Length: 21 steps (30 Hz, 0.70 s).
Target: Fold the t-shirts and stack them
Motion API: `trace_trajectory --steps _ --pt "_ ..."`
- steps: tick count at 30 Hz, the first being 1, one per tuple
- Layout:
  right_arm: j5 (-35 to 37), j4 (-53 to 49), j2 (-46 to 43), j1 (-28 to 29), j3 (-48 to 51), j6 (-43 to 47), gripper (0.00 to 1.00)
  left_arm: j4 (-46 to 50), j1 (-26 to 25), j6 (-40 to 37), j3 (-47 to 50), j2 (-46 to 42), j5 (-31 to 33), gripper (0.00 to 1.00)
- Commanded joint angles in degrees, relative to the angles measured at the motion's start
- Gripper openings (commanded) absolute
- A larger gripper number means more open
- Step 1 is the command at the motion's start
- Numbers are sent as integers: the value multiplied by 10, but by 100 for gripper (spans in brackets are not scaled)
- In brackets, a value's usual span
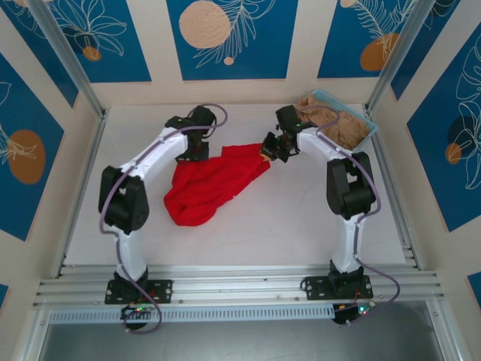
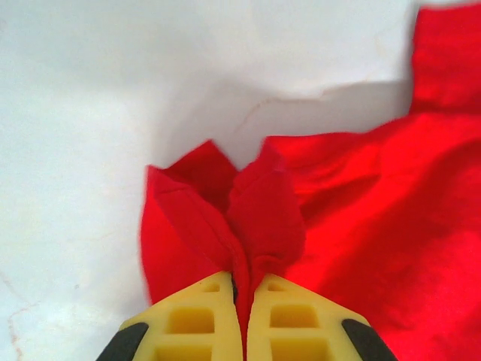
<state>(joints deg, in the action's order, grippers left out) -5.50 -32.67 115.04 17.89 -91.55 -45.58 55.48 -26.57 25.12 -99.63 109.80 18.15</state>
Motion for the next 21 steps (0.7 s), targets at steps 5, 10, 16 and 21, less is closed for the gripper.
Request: trace_trajectory --steps 5,10,16,21 --pt "18 -11 -104 9 -64 45 0 14 5 47 -30 -73 23 0" --pt "33 -20 -146 11 -114 63 0 2 5 51 -49 -124 52 0" --pt "45 -16 -196 -5 -167 78 0 -9 5 53 -86 -181 110 0" --pt "35 -9 -233 -14 -206 103 0 -29 6 40 -109 -233 159 0"
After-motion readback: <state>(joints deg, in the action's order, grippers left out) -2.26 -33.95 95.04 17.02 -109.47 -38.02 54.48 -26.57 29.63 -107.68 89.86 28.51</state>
